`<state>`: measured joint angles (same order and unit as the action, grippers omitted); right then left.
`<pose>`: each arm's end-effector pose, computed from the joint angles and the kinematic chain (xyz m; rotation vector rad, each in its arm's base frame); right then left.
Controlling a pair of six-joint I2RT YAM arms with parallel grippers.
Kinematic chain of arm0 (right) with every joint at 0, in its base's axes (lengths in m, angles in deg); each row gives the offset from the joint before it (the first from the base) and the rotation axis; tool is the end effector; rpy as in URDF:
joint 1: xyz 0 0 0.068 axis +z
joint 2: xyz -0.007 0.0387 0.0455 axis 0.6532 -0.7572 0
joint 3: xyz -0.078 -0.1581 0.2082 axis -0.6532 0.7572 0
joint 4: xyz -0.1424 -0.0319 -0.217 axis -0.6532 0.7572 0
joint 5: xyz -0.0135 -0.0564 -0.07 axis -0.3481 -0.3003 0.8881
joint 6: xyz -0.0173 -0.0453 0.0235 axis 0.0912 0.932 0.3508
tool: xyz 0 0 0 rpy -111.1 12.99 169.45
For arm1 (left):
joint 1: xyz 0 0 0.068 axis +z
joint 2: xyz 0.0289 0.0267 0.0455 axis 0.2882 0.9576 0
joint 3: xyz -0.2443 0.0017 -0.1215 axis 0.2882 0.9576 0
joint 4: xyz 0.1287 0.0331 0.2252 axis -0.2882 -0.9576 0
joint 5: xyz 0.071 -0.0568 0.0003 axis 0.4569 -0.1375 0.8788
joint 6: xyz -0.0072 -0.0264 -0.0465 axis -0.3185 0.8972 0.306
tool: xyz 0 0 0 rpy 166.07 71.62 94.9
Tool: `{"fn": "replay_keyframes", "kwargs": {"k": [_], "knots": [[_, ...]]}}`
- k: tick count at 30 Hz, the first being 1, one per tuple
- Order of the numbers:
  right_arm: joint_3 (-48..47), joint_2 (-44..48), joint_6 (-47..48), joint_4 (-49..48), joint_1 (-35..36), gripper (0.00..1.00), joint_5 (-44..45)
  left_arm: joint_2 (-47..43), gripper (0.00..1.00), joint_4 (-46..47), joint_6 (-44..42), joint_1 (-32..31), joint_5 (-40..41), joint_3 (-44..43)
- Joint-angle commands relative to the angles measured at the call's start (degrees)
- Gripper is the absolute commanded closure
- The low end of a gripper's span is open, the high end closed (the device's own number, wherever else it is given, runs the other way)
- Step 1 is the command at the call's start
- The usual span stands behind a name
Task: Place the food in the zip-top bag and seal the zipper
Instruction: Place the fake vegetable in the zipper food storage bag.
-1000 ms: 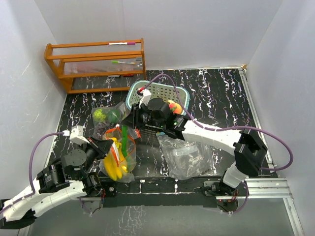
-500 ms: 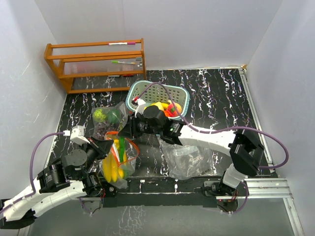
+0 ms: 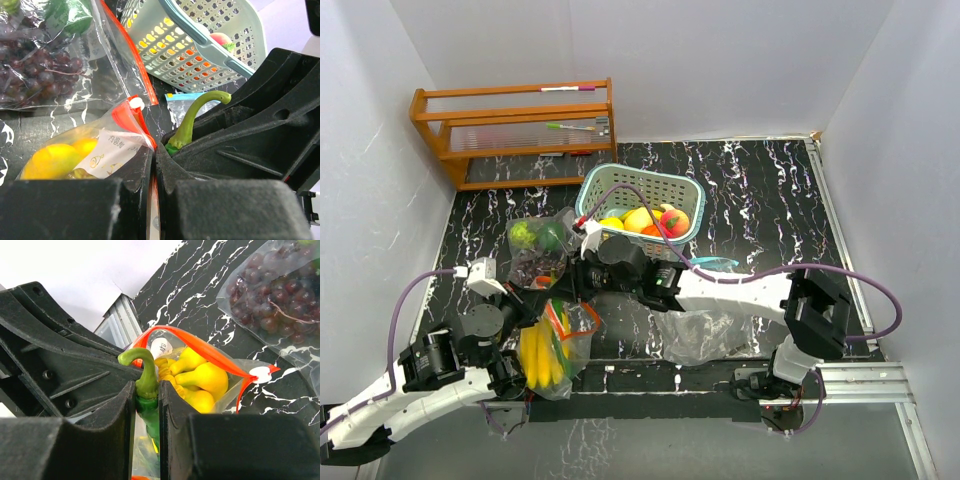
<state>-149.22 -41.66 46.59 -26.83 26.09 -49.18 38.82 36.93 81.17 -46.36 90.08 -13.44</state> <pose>0.1467 0.3576 0.2856 -0.6367 2.0483 1.3353 0.0463 -0.0408 0.2910 -0.3411 1.8390 -0.7983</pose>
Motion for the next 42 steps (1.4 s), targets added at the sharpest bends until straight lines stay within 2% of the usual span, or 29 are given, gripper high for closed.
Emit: {"fn": "replay_keyframes", "kwargs": {"k": [1,12,18,25,29,36,42], "knots": [[1.66,1.49,0.84,1.33,2.72,0.92,-2.32,1.01,1.0,4.18,-0.01,-0.08,0.98,-0.21],[7.32,2.65,-1.21,2.03,3.93,0.92,-4.29,2.27,1.0,6.18,-1.85,-0.08,0.43,-1.18],[8.44,4.4,-1.65,1.54,4.91,0.92,-3.36,4.38,1.0,19.19,-12.93,-0.08,-2.6,-2.88],[11.28,8.99,-2.79,2.86,4.85,0.92,3.06,8.98,1.0,26.65,-19.74,-0.08,-6.96,-6.64],[13.11,9.36,-4.54,2.92,4.82,0.92,4.13,8.0,1.0,31.82,-20.82,-0.09,-7.54,-4.86],[18.14,10.97,-7.64,0.82,4.6,0.89,10.24,10.83,1.0,33.98,-21.42,-0.08,-9.72,-5.64],[14.59,6.37,-5.28,-2.29,4.45,0.89,8.94,12.05,1.0,34.93,-19.06,-0.04,-10.49,-3.79]]}}
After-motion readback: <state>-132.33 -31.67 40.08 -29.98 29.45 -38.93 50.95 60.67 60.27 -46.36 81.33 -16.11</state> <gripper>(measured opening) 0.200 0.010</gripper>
